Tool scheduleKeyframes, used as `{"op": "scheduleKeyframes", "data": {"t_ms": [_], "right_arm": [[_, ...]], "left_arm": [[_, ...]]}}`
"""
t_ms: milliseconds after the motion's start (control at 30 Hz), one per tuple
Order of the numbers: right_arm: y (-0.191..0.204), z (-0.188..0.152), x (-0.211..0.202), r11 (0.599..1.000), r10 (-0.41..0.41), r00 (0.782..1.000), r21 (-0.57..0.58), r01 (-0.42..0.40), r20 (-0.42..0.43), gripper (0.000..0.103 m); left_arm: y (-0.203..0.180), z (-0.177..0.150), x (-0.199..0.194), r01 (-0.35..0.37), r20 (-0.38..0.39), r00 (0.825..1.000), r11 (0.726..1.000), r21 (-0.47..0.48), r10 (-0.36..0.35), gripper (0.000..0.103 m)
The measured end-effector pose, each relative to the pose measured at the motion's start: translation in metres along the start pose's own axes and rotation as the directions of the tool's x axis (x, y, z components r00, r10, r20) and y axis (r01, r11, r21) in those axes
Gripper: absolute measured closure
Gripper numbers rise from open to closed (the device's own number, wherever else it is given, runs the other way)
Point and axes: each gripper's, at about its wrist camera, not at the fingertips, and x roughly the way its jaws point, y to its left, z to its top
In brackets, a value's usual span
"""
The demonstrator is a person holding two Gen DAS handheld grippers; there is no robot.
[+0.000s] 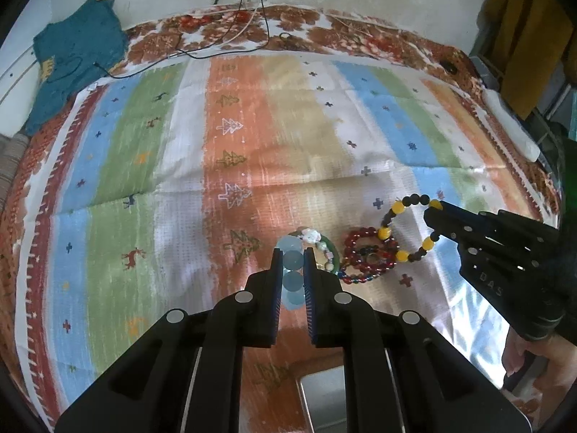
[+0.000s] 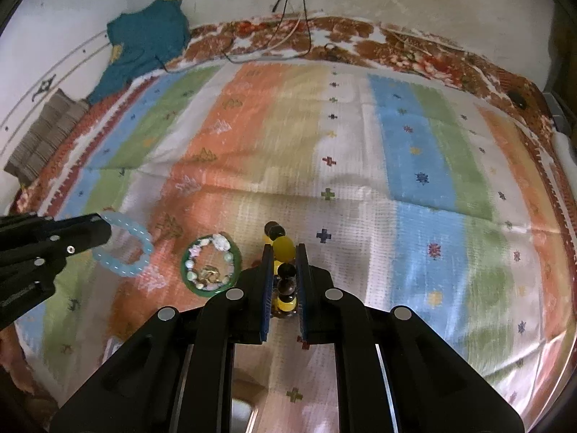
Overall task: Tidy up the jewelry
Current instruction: 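Lift both held bracelets and carry them over the silver tin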
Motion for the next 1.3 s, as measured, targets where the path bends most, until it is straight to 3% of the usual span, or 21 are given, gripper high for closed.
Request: {"op": "scheduleKeyframes", "data": {"t_ms": [600,1300], "right_arm": [[0.024,-0.017,-0.066,0.999,0.035,0.991,-0.046,-0.029,0.132,0.09],[0.036,-0.057,-0.097,0.996,0.067,0.987,-0.064,-0.058,0.143,0.09]], "left_arm": [[-0.02,-0.027,-0.063,0.047,0.095,0.994,0.999,0.026,-0.049,0.092],[-0.031,-0.064,-0.09,0.065,0.132,0.989,0.997,0.047,-0.071,0.092]]}}
